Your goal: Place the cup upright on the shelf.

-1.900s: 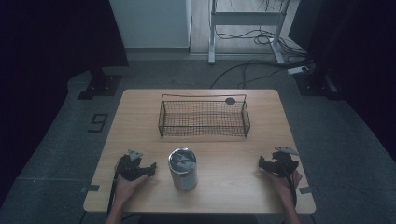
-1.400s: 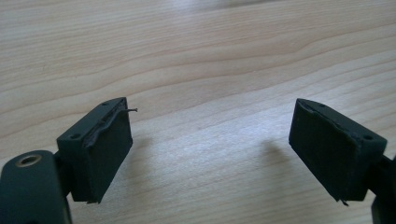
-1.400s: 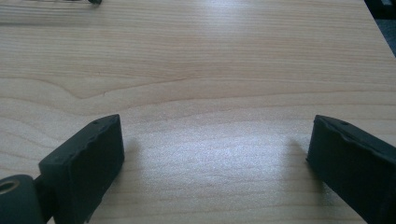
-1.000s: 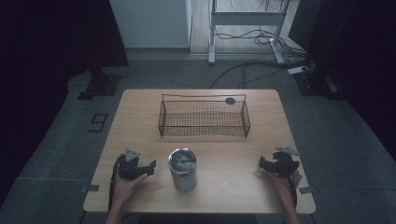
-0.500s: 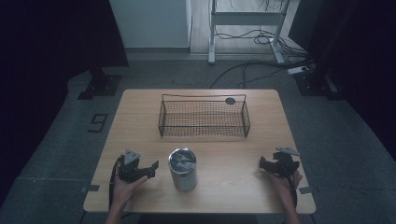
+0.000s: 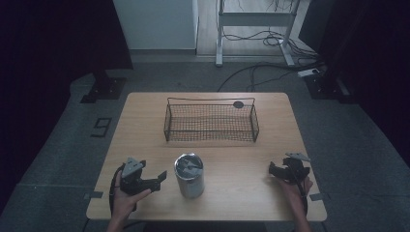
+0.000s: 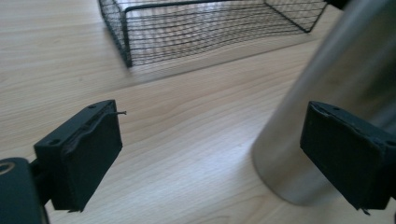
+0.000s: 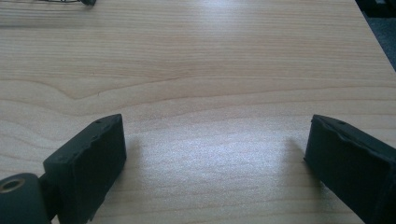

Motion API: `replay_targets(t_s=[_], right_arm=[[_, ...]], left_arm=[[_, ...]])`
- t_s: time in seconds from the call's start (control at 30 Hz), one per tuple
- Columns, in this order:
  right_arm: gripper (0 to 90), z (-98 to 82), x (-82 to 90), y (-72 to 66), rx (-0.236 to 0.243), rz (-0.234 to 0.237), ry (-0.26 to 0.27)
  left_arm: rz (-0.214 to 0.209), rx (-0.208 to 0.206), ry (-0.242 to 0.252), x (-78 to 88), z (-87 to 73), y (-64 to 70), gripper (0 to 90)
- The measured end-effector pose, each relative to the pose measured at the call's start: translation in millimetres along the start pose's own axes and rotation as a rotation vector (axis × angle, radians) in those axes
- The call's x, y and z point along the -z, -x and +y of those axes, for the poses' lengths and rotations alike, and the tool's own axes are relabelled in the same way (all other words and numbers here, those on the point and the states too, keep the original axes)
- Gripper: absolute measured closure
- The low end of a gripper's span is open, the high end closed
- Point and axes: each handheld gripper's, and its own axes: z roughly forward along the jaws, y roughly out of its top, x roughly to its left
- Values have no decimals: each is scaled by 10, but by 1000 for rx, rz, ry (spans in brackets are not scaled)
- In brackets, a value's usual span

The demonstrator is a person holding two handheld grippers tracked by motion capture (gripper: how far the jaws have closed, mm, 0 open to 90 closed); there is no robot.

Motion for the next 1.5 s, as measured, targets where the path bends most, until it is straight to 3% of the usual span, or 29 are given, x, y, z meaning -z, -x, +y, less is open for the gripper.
replay_targets(t_s=[0.43, 0.8, 1.1, 1.5], right_arm=[[58, -1, 2, 1, -3, -3, 2], [62, -1, 3, 2, -5, -4, 3], [63, -1, 3, 2, -6, -5, 3], [64, -1, 4, 2, -8, -7, 2]], left_arm=[[-106, -41, 19, 93, 49, 208, 18], [-160, -86, 6, 40, 61, 413, 6], [-192, -123, -1, -80, 75, 590, 0], [-182, -147, -10, -294, 126, 764, 0]])
